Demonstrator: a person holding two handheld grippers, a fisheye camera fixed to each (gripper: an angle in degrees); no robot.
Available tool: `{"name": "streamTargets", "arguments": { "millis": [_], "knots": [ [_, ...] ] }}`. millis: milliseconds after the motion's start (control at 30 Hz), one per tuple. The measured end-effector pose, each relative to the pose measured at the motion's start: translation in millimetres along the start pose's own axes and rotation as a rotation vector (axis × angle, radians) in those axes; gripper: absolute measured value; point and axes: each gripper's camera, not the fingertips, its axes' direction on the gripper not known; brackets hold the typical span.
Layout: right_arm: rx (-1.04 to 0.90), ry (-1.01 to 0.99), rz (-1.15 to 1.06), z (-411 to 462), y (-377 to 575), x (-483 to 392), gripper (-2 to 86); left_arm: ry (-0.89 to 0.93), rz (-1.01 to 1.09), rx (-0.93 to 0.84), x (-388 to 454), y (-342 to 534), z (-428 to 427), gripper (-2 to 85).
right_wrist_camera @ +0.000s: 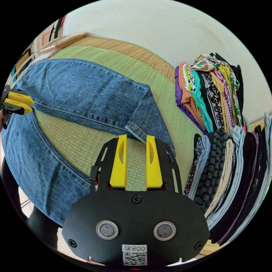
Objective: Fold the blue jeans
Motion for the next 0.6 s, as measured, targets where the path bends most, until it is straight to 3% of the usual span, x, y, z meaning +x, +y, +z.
{"name": "streamTargets", "arguments": {
  "millis": [233,433,600],
  "knots": [
    [0.079,0.057,0.200,-9.8,-26.2,75.4,2.0,0.031,-0.025,0.037,-18.0,-5.0,14.3,6.1],
    [0.045,-0.203,0.508,4.1,-30.9,180.0,6.7,-0.011,-0.052,0.049,-33.9,-10.7,26.1,6.4],
    [0.044,-0.267,0.373,18.3,-21.6,134.6,2.9,0.002,-0.118,0.029,-48.3,-6.5,53.8,5.4]
  ]
}}
